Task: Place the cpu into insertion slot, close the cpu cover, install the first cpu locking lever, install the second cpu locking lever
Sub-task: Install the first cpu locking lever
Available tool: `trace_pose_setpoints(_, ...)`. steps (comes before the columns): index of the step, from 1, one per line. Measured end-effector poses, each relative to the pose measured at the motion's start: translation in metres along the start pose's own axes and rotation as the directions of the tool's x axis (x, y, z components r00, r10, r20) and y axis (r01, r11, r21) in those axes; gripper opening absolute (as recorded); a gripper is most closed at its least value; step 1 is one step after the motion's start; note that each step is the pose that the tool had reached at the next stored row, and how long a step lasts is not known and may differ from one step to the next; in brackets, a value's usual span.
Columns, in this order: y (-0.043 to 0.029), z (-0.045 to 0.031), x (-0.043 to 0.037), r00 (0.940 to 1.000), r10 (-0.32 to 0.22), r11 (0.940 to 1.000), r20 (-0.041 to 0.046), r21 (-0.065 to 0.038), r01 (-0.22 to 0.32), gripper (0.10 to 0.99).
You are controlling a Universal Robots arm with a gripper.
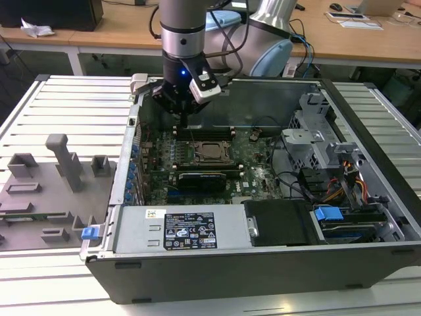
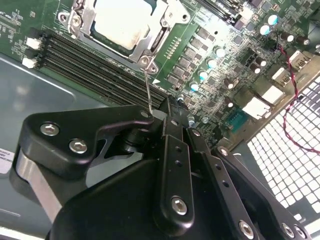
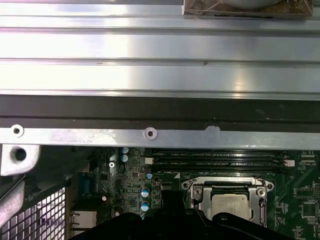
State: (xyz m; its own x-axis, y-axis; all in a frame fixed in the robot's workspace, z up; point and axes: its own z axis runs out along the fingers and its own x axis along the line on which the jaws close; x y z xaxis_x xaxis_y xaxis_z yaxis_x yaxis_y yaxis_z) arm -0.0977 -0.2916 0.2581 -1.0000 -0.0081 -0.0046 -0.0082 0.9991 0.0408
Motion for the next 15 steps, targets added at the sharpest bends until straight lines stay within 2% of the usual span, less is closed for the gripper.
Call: trace_pose_setpoints(15, 0.0, 0.0, -0.0069, 1.0, 0.0, 1.0, 0.0, 0.0, 0.0, 0.106)
